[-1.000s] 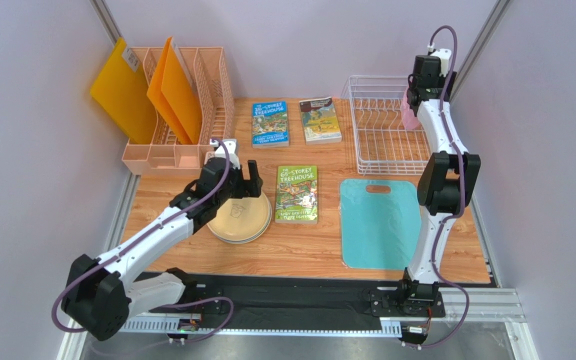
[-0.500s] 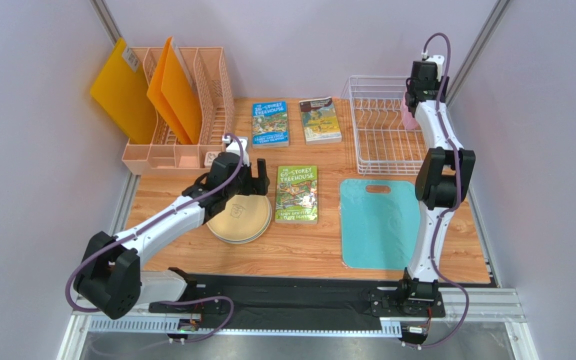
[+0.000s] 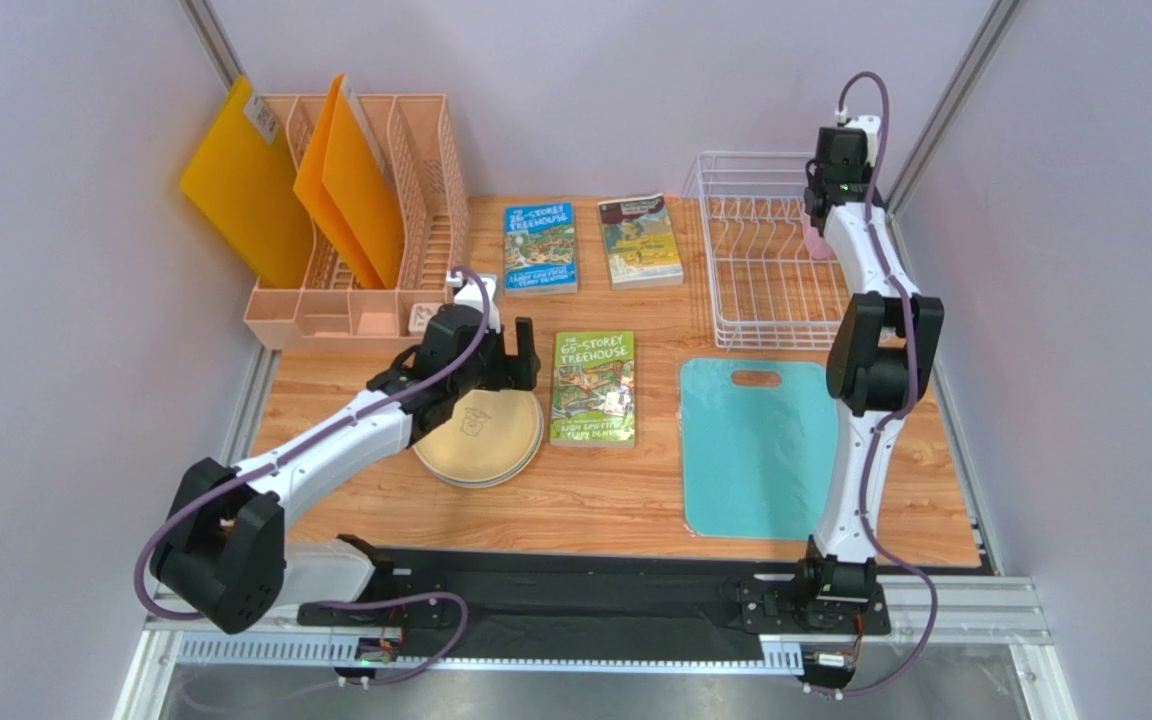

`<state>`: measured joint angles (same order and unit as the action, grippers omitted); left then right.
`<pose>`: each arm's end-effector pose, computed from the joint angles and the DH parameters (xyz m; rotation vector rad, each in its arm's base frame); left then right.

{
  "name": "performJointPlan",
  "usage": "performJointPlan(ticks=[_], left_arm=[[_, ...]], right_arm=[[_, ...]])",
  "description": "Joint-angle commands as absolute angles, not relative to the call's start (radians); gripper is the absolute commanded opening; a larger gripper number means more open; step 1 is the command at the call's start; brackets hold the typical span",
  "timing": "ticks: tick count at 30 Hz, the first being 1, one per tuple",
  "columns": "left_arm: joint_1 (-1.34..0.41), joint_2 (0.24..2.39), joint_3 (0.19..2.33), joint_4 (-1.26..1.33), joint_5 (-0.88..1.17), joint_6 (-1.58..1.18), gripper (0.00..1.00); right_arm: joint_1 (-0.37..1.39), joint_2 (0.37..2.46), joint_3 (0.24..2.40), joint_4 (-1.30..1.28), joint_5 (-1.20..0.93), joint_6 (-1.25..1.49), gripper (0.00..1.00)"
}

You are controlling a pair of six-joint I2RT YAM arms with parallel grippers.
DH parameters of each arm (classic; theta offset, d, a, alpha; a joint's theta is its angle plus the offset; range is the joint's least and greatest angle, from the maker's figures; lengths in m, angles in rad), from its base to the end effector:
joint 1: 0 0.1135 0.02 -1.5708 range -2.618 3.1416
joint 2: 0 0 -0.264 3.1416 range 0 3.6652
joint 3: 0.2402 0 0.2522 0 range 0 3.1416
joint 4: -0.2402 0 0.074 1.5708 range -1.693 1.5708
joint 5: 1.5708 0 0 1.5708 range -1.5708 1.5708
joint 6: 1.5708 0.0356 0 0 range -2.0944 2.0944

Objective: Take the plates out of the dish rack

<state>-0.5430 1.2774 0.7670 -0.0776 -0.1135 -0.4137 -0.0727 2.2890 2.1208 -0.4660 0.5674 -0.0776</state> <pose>0.2398 -0.1400 0.2382 0.0749 2.1848 -0.4281 0.5263 -0.0575 0.2688 0.3124 2.1546 -0.7080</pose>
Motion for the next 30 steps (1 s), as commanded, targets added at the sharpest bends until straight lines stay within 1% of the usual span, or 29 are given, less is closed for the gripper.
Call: performJointPlan(ticks=[1, 2, 3, 4, 7, 9, 13, 14, 16, 17, 18, 20, 21, 23, 24, 25, 27, 28, 30], left_arm=[[-0.546, 1.275, 0.795, -0.064, -0.138, -0.416, 0.99], [-0.546, 1.275, 0.795, -0.074, -0.161, -0.425, 0.99], [-0.546, 1.275, 0.798, -0.083, -0.169, -0.425, 0.99], [-0.546, 1.273, 0.798, -0.093, -0.173, -0.425, 0.99], [-0.546, 1.269, 0.799, -0.116, -0.179, -0.426, 0.99], [-0.546, 1.258, 0.795, -0.126, -0.179, -0.429, 0.99], [-0.546, 1.227, 0.781, -0.141, -0.173, -0.437, 0.99], [-0.546, 1.218, 0.776, -0.144, -0.172, -0.440, 0.99], [-0.546, 1.189, 0.759, -0.138, -0.166, -0.445, 0.99], [-0.546, 1.181, 0.756, -0.137, -0.155, -0.446, 0.99], [-0.546, 1.163, 0.749, -0.140, -0.150, -0.451, 0.99], [-0.546, 1.141, 0.741, -0.137, -0.131, -0.460, 0.99], [-0.546, 1.120, 0.733, -0.137, -0.127, -0.463, 0.99], [-0.546, 1.100, 0.726, -0.133, -0.106, -0.474, 0.99], [-0.546, 1.079, 0.719, -0.130, -0.097, -0.477, 0.99], [-0.546, 1.066, 0.712, -0.114, -0.091, -0.480, 0.99], [-0.546, 1.031, 0.692, -0.094, -0.060, -0.486, 0.99], [-0.546, 1.020, 0.684, -0.072, -0.051, -0.492, 0.99], [-0.546, 0.985, 0.663, -0.049, -0.019, -0.502, 0.99]], right_arm=[[-0.006, 2.183, 2.059, -0.296, 0.749, -0.185, 0.00], [-0.005, 2.152, 2.037, -0.255, 0.787, -0.210, 0.00], [0.038, 2.139, 1.984, -0.162, 0.825, -0.234, 0.00], [0.049, 2.126, 1.964, -0.114, 0.900, -0.295, 0.00], [0.084, 2.092, 1.876, 0.087, 1.021, -0.423, 0.00], [0.101, 2.065, 1.835, 0.217, 1.060, -0.475, 0.00], [0.130, 1.973, 1.697, 0.354, 1.123, -0.551, 0.00], [0.139, 1.921, 1.678, 0.362, 1.124, -0.548, 0.00], [0.150, 1.872, 1.652, 0.321, 1.153, -0.522, 0.00], [0.159, 1.817, 1.645, 0.292, 1.154, -0.464, 0.00], [0.164, 1.786, 1.640, 0.187, 1.143, -0.406, 0.00], [0.182, 1.693, 1.620, 0.059, 1.085, -0.307, 0.00], [0.189, 1.665, 1.615, -0.080, 1.057, -0.194, 0.00], [0.216, 1.587, 1.605, -0.216, 0.949, -0.083, 0.00], [0.227, 1.559, 1.580, -0.327, 0.883, -0.007, 0.00], [0.241, 1.536, 1.565, -0.375, 0.788, 0.056, 0.00], [0.282, 1.461, 1.496, -0.457, 0.631, 0.101, 0.00], [0.299, 1.438, 1.464, -0.474, 0.535, 0.168, 0.00], [0.334, 1.375, 1.378, -0.495, 0.416, 0.228, 0.00]])
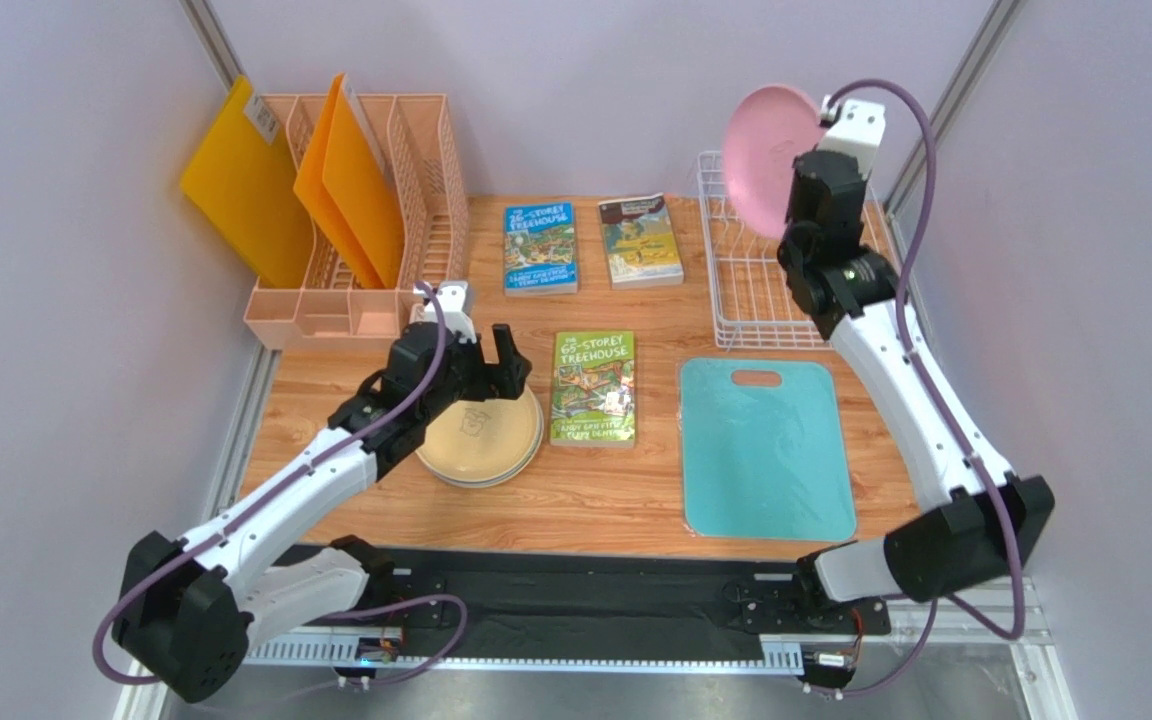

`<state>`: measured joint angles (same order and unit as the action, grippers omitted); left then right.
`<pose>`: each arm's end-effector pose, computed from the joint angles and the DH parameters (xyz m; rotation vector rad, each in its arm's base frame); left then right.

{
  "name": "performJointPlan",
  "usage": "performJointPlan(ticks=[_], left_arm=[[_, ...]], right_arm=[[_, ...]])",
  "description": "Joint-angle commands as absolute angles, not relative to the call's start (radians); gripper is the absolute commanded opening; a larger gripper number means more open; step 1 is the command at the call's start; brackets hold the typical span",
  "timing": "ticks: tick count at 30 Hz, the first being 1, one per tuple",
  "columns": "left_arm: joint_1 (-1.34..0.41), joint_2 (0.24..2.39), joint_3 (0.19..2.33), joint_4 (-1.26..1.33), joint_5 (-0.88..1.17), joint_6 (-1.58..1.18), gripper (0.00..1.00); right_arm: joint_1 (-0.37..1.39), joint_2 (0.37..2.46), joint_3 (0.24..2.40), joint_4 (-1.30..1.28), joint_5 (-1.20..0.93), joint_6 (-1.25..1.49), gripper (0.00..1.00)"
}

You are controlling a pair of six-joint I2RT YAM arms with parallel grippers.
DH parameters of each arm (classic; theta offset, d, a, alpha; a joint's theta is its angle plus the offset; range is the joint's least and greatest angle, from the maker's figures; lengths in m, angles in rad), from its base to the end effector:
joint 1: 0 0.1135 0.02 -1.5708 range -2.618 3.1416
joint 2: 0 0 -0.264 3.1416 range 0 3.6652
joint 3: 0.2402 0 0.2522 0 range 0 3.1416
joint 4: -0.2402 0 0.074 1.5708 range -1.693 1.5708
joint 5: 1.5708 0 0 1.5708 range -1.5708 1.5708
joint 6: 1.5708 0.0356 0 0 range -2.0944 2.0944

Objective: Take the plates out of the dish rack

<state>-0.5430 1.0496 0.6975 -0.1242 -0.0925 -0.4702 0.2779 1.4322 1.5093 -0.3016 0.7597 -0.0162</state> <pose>0.2041 -0.1194 0.2641 0.0171 2.0878 -0.5326 0.3149 0.0643 0.4314 0.2821 1.7352 -0.4888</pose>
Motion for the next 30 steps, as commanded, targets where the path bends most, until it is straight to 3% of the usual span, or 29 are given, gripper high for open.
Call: performJointPlan(ticks=[1, 4, 12, 28, 30], left_arm=[[-0.546, 0.976, 0.655, -0.028, -0.009, -0.506, 0.99], [-0.546, 0.943, 0.627, -0.006, 0.028, -0.526, 0.99], [-0.546, 0.890, 0.549, 0.078, 0.071, -0.581, 0.98], [-0.546, 0.830, 0.469, 0.235, 0.089, -0.618, 0.96], [-0.546, 0.824, 0.468, 0.227, 0.080, -0.608, 0.91]], right_arm=[[0.344, 1.338, 1.347, -0.494, 0.303, 0.282, 0.00], [0.376, 1.283, 1.235, -0.456, 0.120, 0.354, 0.00], [0.471, 1.206, 1.066, -0.353, -0.057, 0.485, 0.00], [0.534, 1.198, 1.000, -0.308, -0.182, 0.546, 0.00], [0.532, 1.195, 0.999, -0.301, -0.198, 0.552, 0.00]])
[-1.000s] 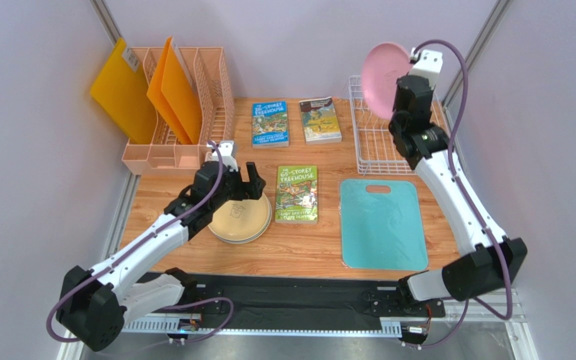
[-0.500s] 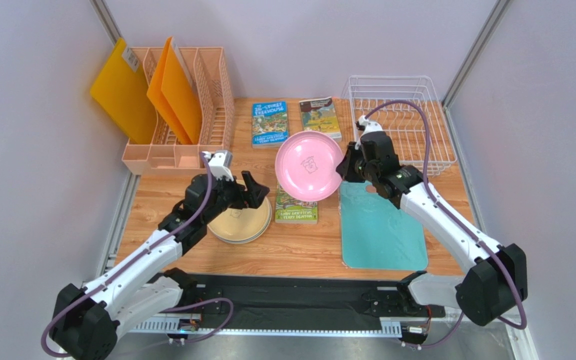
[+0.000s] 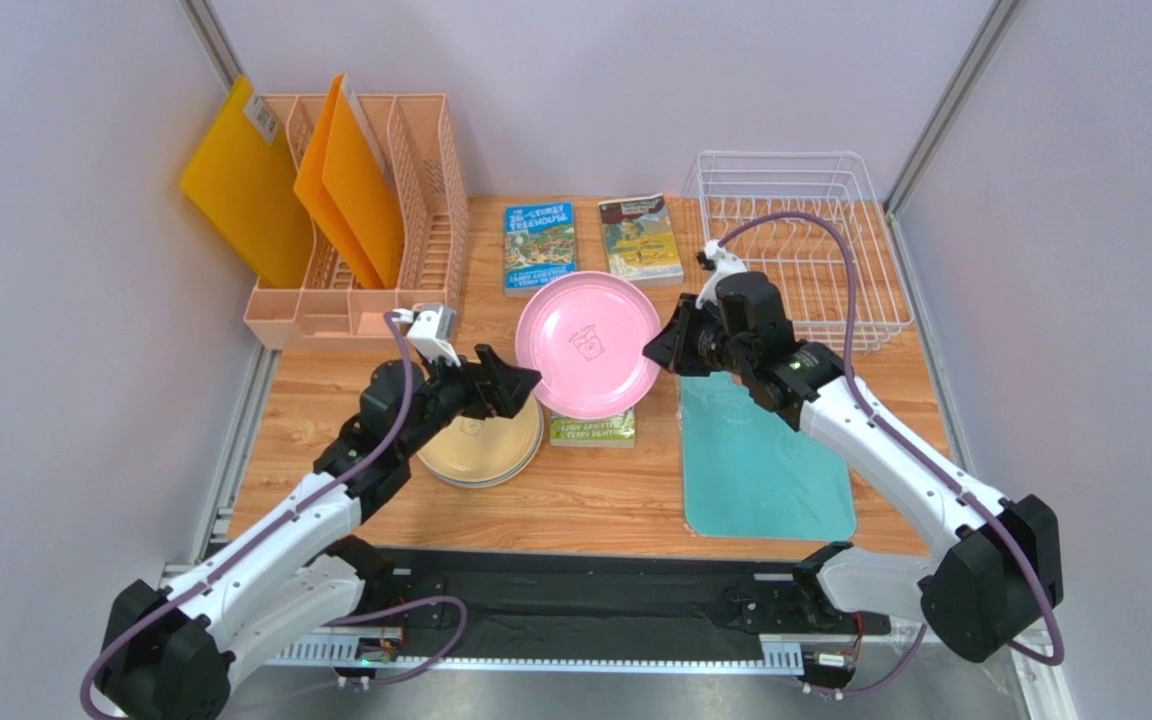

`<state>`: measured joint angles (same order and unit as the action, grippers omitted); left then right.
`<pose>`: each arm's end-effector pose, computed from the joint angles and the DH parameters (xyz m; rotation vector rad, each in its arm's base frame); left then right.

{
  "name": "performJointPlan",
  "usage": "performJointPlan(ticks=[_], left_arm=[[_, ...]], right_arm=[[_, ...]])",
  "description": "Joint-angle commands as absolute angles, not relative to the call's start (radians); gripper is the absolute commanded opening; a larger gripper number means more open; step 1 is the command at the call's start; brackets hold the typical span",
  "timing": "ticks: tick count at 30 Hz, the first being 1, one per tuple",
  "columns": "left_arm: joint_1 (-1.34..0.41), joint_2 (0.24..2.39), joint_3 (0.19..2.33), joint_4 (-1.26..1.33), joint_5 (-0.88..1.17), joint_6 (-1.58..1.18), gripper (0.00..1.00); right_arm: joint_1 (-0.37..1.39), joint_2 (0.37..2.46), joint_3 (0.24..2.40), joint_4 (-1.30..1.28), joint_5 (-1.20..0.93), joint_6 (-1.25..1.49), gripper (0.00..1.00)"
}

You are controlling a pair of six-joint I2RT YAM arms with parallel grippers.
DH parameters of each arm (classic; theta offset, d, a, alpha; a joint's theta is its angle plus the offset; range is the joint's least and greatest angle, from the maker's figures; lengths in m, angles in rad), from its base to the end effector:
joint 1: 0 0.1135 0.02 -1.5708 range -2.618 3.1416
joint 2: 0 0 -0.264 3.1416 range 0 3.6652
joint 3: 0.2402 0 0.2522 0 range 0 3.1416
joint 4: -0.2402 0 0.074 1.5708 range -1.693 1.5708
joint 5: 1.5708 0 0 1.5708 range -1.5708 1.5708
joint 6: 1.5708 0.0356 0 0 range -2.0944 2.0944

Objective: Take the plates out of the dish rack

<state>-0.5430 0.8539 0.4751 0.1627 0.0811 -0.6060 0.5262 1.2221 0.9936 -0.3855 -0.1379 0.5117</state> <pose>0.1725 -0.1075 0.2542 0.0021 1.8770 -0.8838 0.2321 0.1405 0.3016 -0.0979 2.2732 0.7212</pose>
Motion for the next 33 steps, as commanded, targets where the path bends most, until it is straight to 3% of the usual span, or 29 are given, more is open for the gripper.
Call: performJointPlan(ticks=[1, 5, 9, 11, 14, 17, 18, 21, 22, 23, 26, 29, 33], left_arm=[[-0.546, 0.822, 0.468, 0.226, 0.075, -0.604, 0.89], [-0.546, 0.830, 0.465, 0.227, 0.061, -0.600, 0.78], [-0.546, 0.848, 0.468, 0.232, 0.051, -0.598, 0.56], [-0.546, 0.865, 0.471, 0.233, 0.044, -0.595, 0.53], [-0.546, 0.887, 0.477, 0.235, 0.038, -0.592, 0.40], [-0.546, 0.903, 0.485, 0.229, 0.037, -0.584, 0.17], [-0.546, 0.905, 0.486, 0.222, 0.035, -0.584, 0.00], [-0.546, 0.904, 0.494, 0.180, 0.005, -0.583, 0.00], [-0.546, 0.891, 0.500, 0.158, -0.029, -0.583, 0.00], [-0.546, 0.885, 0.503, 0.108, -0.052, -0.584, 0.00], [-0.546, 0.830, 0.508, 0.005, -0.153, -0.587, 0.00], [-0.546, 0.767, 0.517, -0.136, -0.274, -0.604, 0.00], [-0.546, 0.703, 0.523, -0.273, -0.397, -0.624, 0.00]], right_arm=[[0.535, 1.192, 0.994, -0.298, -0.205, 0.560, 0.00], [0.541, 1.196, 0.989, -0.290, -0.241, 0.578, 0.00], [0.548, 1.209, 0.966, -0.273, -0.288, 0.595, 0.00], [0.554, 1.215, 0.957, -0.259, -0.307, 0.601, 0.00], [0.561, 1.219, 0.951, -0.245, -0.336, 0.612, 0.00], [0.565, 1.224, 0.948, -0.235, -0.360, 0.617, 0.00], [0.566, 1.224, 0.948, -0.236, -0.356, 0.621, 0.00], [0.566, 1.223, 0.950, -0.242, -0.325, 0.617, 0.10], [0.566, 1.223, 0.953, -0.256, -0.315, 0.608, 0.17], [0.566, 1.223, 0.956, -0.265, -0.305, 0.600, 0.33], [0.566, 1.218, 0.976, -0.316, -0.232, 0.565, 0.54], [0.565, 1.210, 0.996, -0.365, -0.157, 0.531, 0.62], [0.565, 1.203, 1.000, -0.377, -0.120, 0.508, 0.64]])
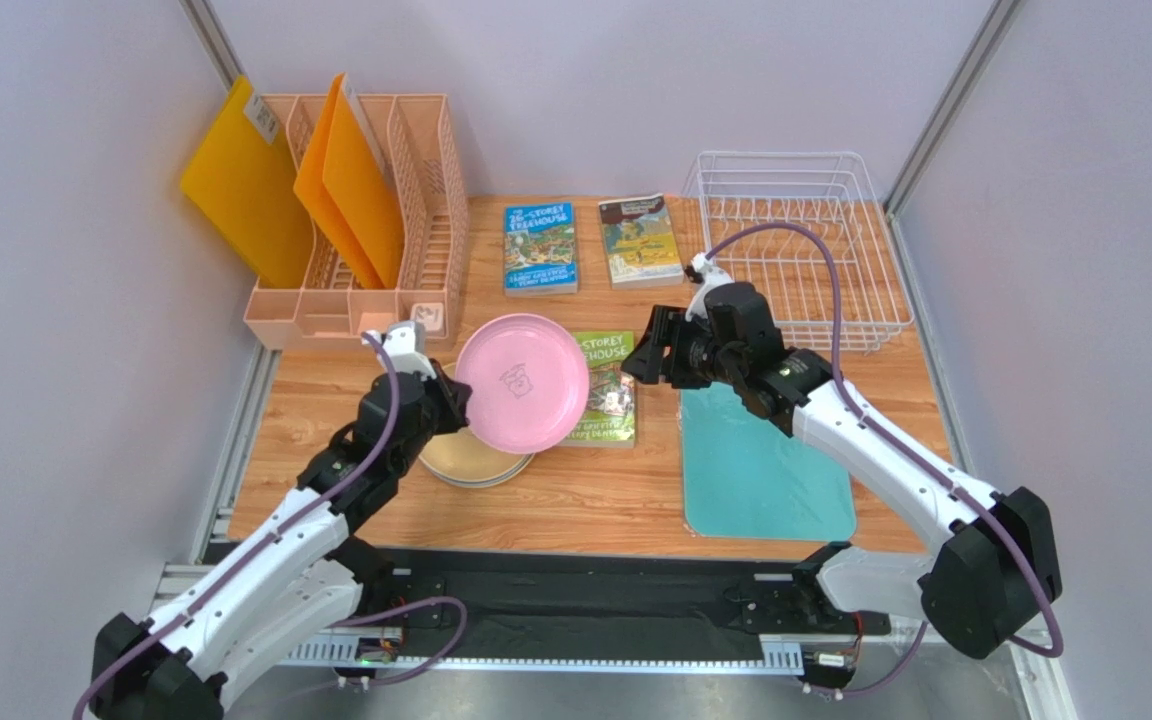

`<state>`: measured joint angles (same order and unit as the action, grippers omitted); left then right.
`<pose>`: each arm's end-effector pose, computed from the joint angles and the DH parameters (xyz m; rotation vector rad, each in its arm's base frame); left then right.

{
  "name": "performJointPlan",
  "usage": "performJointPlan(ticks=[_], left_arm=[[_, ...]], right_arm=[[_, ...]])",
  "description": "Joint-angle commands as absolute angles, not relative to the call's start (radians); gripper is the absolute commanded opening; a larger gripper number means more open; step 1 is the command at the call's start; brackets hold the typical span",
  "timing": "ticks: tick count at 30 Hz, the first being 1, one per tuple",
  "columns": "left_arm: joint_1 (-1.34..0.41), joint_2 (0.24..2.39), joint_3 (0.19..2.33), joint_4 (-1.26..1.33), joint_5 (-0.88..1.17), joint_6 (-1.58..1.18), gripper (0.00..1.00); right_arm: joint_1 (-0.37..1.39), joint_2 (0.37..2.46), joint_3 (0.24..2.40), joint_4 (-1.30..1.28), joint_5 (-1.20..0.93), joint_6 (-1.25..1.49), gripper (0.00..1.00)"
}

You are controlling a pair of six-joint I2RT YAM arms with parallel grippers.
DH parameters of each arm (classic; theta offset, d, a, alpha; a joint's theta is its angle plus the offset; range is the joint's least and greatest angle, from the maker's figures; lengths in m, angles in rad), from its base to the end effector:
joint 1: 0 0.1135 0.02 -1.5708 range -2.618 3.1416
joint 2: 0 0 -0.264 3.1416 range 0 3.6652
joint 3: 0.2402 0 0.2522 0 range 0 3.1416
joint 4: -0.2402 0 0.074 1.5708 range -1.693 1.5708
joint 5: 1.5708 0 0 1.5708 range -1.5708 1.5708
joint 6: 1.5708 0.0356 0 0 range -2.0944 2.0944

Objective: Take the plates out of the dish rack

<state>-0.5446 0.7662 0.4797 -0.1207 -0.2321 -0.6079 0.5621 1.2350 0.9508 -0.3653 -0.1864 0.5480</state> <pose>0.1595 -0.0870 0.2419 -0.2163 1.9920 -0.5207 0.2264 0.1504 0.2858 -0.1245 2.3294 0.7945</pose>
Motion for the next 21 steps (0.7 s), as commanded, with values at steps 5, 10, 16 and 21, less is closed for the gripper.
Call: performJointPlan(ticks=[5, 10, 16, 21], left_arm=[[-0.546, 0.672, 0.543, -0.449, -0.486, -0.710, 0.00], [-0.546, 0.666, 0.514, -0.488, -0.525, -0.755, 0.00], [-0.546, 0.689, 0.508, -0.477, -0.541, -0.753, 0.00], [-0.546, 0.709, 0.508, -0.476, -0.531, -0.753, 0.08]], right_arm=[[0.563, 1.215, 1.002, -0.382, -0.110, 0.499, 0.65], [0.563, 1.218, 1.000, -0.390, -0.095, 0.483, 0.66], [0.563, 1.227, 0.996, -0.399, -0.078, 0.472, 0.67], [0.563, 1.229, 0.994, -0.406, -0.057, 0.462, 0.68]])
